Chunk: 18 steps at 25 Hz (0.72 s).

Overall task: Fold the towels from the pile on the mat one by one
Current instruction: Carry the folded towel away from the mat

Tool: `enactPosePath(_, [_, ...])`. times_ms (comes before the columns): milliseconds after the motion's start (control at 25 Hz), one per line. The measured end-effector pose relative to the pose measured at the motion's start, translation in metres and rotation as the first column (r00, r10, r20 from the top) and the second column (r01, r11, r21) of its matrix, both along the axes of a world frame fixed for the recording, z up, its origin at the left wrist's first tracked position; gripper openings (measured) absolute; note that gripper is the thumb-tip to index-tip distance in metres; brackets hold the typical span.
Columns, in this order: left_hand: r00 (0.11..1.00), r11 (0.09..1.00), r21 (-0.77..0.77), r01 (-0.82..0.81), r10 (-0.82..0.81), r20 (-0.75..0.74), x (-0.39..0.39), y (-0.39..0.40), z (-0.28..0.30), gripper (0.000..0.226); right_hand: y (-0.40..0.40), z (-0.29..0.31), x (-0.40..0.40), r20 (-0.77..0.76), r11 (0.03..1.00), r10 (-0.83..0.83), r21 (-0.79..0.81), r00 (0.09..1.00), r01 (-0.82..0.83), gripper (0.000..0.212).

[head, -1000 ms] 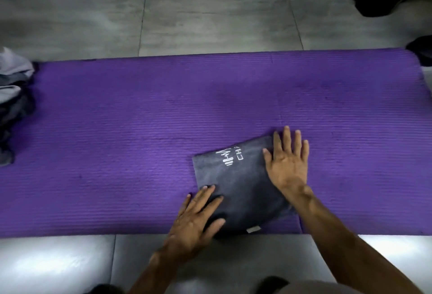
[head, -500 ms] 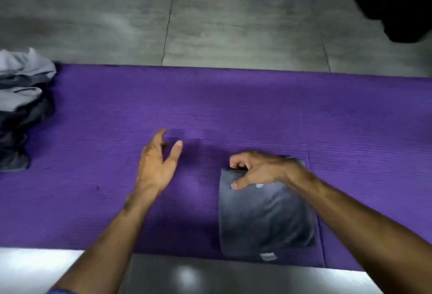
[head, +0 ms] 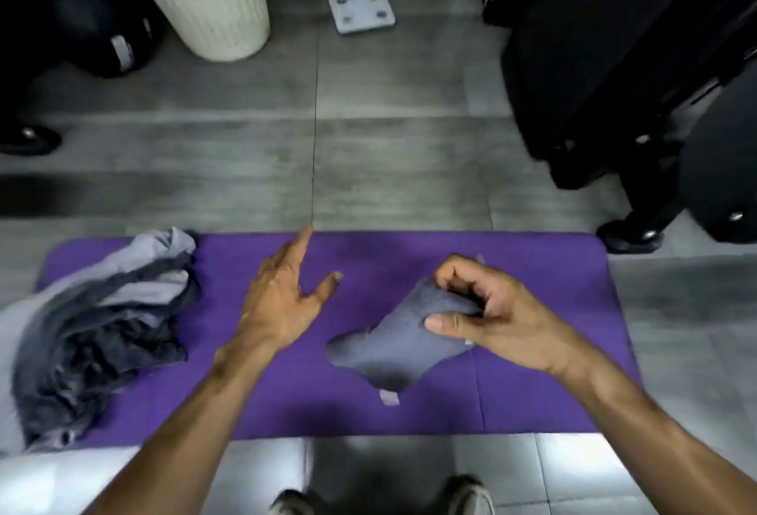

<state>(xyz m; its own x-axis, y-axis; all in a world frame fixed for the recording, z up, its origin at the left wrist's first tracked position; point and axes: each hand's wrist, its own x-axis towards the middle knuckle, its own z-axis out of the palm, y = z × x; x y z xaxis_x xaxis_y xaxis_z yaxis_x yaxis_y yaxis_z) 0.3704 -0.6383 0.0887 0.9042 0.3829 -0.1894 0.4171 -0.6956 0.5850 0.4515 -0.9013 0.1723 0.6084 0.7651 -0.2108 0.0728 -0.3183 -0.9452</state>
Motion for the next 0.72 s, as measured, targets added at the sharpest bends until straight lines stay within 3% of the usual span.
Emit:
enactPosePath(200, [0.996,0.989,-0.147,-0.035,0.046,0.079,-0.023,0.005,0.245,0.085,-0.013,0.233,-0.035,0.017,0.983,-0.162,0.094,0.987,0.159,0.02])
enactPosePath(320, [0.994,0.991,-0.122,0.049,-0.037,0.104,-0.037,-0.004,0.338,0.074,-0.014,0.316,-0.061,-0.047,0.949,-0.266,0.161,0.963,0.27,0.018])
enactPosePath(480, [0.987,0.984,-0.149,0.097,-0.076,0.143,-0.058,-0.007,0.402,0.073,-0.011,0.382,-0.099,-0.082,0.91,-0.35,0.209,0.933,0.359,0.018])
enactPosePath(720, [0.974,0.979,-0.143,0.143,-0.114,0.194,-0.061,0.031,0.439,0.071,-0.002,0.424,-0.133,0.095,0.894,-0.43,0.18,0.898,0.41,0.014])
